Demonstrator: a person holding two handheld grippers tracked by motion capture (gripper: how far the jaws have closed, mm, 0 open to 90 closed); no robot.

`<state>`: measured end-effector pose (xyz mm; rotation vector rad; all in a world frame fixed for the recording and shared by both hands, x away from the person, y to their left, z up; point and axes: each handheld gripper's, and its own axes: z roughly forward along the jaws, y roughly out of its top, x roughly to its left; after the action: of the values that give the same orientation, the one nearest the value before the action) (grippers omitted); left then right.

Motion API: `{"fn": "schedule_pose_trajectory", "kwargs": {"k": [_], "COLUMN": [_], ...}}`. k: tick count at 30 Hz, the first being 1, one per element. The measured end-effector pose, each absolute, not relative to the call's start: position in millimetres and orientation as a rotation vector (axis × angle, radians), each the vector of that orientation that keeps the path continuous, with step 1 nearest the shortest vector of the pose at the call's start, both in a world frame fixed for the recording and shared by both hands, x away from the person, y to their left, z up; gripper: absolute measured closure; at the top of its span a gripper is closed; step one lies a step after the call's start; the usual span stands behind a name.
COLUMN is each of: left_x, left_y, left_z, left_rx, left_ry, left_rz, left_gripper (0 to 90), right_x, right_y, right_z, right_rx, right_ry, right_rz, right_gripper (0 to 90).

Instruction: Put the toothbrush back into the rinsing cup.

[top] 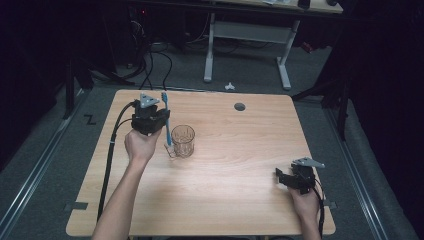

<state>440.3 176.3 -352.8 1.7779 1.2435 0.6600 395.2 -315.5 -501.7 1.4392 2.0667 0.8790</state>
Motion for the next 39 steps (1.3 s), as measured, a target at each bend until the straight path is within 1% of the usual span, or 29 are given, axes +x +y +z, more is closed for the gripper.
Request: {"fn": "schedule_pose_trajectory", "kwargs": {"k": [25,39], "left_x": [429,423], "left_y": [178,173], "left_z": [-359,-359], "left_rx": [1.793,1.833], "left_ry": [1.223,1.194], "left_rz": [0.644,0.655], "left_gripper": [79.7,79.6], "right_x": [395,395], "right_y": [-315,-315], "right_z": [-502,-502], "right_rx": [1.44,1.44], "right_ry": [2.066,2.066], "right_rz": [0.876,0.876], "right_gripper": [30.6,30.6]}}
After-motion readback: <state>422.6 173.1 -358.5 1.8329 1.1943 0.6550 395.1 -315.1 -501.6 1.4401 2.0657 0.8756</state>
